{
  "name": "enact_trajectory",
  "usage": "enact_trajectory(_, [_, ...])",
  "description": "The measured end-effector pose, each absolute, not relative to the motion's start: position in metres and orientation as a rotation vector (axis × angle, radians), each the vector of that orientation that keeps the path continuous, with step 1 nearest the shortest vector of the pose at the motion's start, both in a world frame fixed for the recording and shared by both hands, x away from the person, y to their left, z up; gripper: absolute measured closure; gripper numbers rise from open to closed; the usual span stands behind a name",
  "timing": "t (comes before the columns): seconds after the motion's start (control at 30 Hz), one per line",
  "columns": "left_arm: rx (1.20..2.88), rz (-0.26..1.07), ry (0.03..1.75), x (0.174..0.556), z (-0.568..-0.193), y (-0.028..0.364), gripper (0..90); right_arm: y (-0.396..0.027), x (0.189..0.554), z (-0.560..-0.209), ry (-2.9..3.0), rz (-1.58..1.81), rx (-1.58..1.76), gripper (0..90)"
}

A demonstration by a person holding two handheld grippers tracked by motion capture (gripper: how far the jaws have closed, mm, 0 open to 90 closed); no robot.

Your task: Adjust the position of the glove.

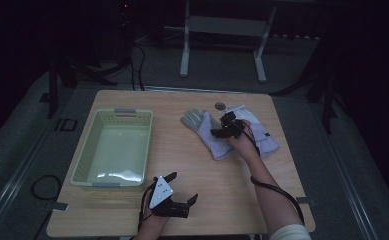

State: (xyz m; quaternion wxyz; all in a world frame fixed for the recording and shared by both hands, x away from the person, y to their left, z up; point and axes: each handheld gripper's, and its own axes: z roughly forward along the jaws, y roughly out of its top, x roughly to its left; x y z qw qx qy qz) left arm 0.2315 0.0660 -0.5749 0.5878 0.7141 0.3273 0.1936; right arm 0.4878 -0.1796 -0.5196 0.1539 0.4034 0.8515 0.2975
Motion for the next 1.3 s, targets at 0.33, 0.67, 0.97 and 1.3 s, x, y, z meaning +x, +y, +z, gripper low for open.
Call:
enact_trajectory(0.33, [1.668, 0.45, 0.761, 0.231, -0.575, 0.065, 0.2, -0.178, 0.494, -0.536, 2.487, 0.763, 1.171, 40.7])
enact_trajectory(0.67, [1.672, 0.452, 0.764, 0.232, -0.575, 0.065, 0.2, -0.172, 0.491, -0.535, 2.501, 0.709, 1.129, 78.3])
enact_trajectory(0.97, [1.669, 0.449, 0.767, 0.232, -0.575, 0.065, 0.2, -0.173, 0.48, -0.52, 2.423, 0.894, 1.305, 86.5])
enact_trajectory(1.3, [1.67, 0.457, 0.766, 0.231, -0.575, 0.065, 0.2, -0.176, 0.444, -0.476, 2.198, 1.063, 1.424, 86.5])
